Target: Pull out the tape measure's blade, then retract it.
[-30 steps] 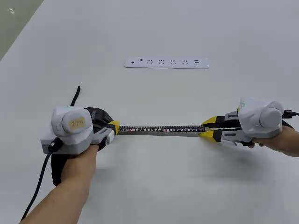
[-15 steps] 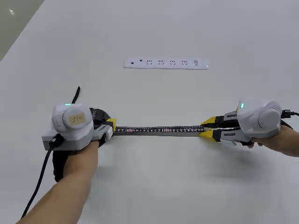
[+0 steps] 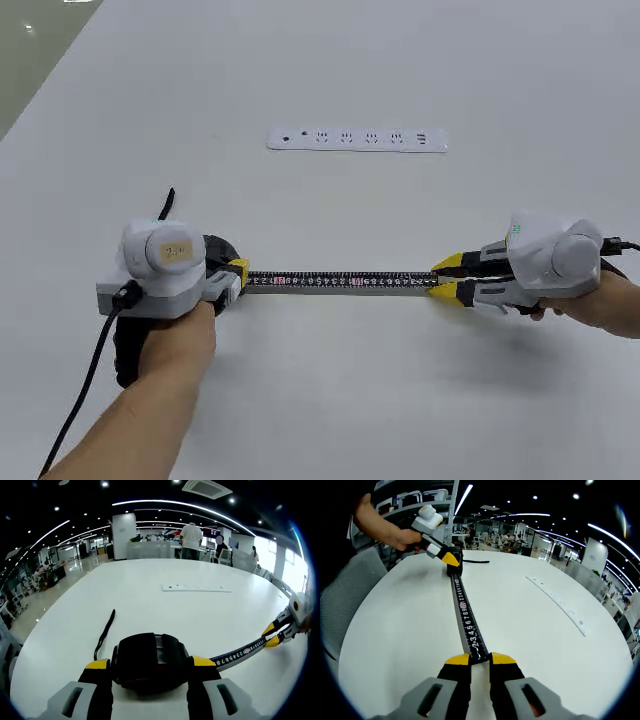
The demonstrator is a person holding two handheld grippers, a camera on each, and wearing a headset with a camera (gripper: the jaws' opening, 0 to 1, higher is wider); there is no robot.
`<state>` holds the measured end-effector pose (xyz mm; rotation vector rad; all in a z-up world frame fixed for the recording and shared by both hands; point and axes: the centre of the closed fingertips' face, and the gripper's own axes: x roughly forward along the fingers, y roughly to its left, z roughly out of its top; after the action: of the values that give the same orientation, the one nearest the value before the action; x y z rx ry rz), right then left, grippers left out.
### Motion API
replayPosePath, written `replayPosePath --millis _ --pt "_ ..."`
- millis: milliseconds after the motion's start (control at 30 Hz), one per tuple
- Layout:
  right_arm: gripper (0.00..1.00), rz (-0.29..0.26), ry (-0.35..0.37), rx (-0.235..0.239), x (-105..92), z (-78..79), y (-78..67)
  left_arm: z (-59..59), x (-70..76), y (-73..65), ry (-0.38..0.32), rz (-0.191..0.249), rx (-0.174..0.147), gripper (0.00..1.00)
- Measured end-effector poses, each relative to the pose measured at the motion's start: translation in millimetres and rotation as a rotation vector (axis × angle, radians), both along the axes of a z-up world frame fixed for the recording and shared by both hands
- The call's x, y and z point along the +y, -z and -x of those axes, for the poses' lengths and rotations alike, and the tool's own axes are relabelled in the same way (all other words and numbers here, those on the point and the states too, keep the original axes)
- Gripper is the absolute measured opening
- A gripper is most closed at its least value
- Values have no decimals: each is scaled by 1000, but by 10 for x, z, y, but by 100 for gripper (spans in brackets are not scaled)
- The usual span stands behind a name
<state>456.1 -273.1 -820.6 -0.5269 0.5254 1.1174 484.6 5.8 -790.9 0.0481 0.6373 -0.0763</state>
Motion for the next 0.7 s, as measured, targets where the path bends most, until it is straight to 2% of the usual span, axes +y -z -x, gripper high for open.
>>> replayPosePath --millis 700 --pt "12 0 -1 0 7 18 -38 10 15 4 12 38 25 56"
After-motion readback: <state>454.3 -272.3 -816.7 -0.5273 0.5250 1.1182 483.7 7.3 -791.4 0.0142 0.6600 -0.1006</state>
